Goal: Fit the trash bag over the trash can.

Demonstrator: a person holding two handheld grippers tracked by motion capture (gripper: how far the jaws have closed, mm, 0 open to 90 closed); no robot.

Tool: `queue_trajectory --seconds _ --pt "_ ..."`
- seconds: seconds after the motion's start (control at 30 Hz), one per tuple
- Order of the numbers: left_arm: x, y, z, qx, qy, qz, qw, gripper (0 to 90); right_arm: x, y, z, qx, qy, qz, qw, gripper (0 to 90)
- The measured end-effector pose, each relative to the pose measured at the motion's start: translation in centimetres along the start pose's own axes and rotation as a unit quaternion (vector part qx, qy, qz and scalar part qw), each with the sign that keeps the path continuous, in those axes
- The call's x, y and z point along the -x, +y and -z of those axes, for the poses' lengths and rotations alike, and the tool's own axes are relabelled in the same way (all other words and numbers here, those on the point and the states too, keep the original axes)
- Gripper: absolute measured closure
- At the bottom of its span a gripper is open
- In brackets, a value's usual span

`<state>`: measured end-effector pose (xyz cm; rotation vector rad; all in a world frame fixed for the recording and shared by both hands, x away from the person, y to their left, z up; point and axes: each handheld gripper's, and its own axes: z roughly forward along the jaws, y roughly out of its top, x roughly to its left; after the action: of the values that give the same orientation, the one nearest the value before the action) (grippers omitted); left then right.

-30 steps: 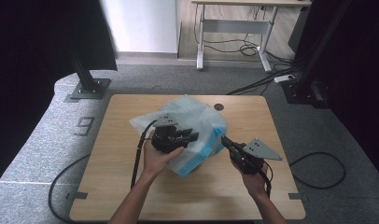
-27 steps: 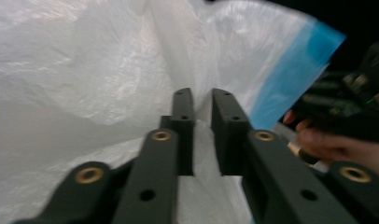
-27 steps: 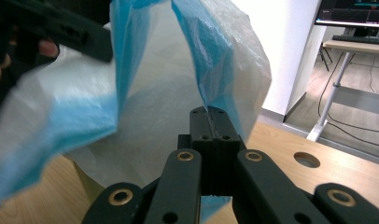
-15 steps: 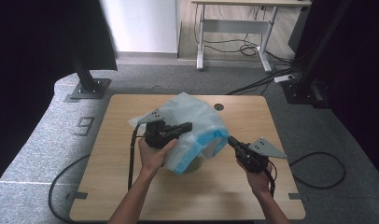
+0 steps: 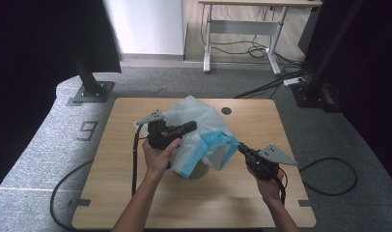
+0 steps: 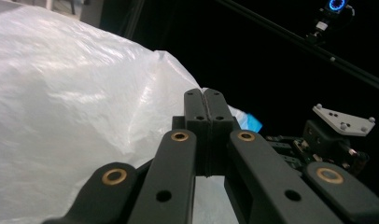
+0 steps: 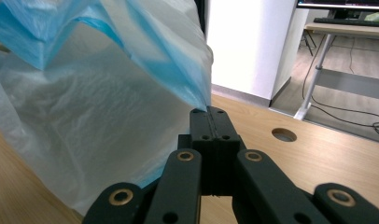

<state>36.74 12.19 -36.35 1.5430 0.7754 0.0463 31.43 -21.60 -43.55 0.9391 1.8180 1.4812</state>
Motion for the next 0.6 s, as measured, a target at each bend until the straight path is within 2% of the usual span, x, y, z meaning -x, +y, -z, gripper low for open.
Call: queue_trajectory --seconds 0.07,0.23,0.43,0.6 --pt "-0.2 0.2 0.3 0.002 0.003 0.001 1.0 90.0 0.3 -0.2 0.1 -0.002 -0.002 -0.003 1.0 88.8" --pt "-0.5 0.5 1.1 0.001 0.033 -0.013 0.9994 90.0 0.9 -0.4 0.4 -0.005 -0.009 -0.007 0.9999 88.9" --pt "-0.8 0.7 2.0 0.002 0.053 -0.023 0.9984 90.0 1.3 -0.6 0.5 -0.013 -0.021 0.006 0.9997 88.9" --pt "-1.2 0.8 2.8 0.0 0.071 -0.028 0.9971 90.0 2.2 -1.0 1.0 -0.015 -0.029 -0.005 0.9995 88.9"
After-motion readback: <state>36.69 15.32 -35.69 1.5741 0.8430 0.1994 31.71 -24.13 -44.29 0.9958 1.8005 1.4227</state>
